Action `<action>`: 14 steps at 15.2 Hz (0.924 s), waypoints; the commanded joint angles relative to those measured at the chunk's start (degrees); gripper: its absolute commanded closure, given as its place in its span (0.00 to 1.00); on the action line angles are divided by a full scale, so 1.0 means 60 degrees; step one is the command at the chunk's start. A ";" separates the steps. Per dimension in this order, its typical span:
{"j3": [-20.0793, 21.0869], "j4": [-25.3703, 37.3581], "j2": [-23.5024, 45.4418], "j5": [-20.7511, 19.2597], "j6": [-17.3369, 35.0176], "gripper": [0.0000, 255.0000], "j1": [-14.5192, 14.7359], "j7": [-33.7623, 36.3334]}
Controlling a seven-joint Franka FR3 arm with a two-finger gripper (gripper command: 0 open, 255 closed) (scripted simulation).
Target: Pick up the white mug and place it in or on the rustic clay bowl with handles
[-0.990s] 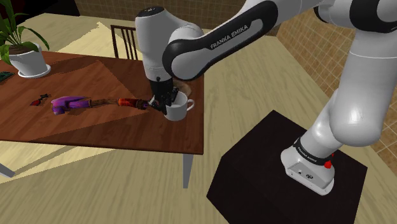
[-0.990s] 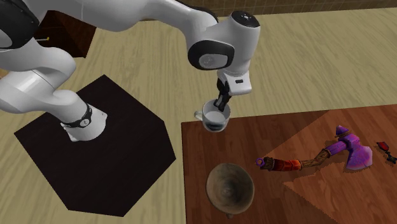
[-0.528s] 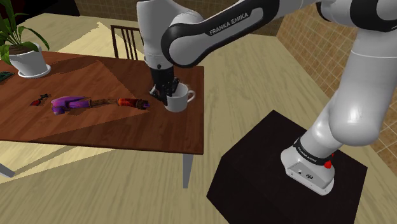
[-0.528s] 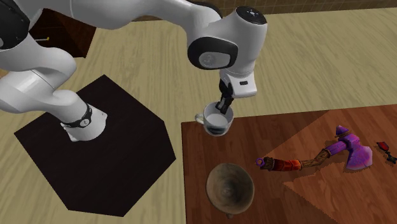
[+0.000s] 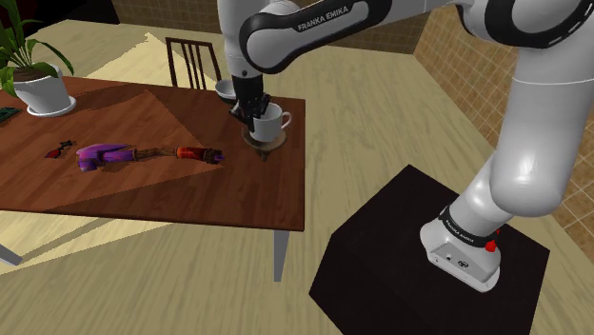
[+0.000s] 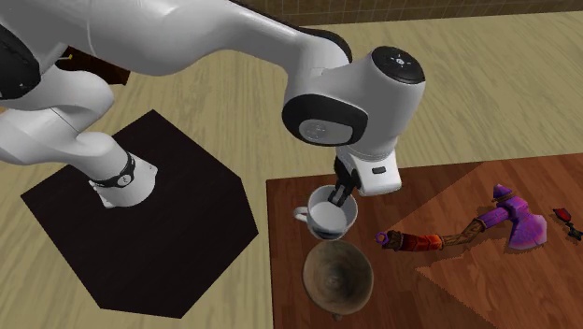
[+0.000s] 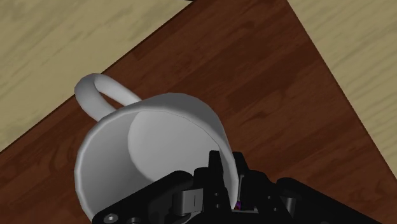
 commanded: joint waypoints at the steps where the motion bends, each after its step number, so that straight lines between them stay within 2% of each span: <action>1: -0.0127 0.0431 0.0268 -0.0054 -0.0144 1.00 -0.0169 -0.0345; 7: -0.0511 0.2288 0.1380 -0.0230 -0.0833 1.00 -0.0605 -0.1394; 14: -0.0576 0.1796 0.1648 -0.0350 -0.0091 1.00 -0.0610 -0.1288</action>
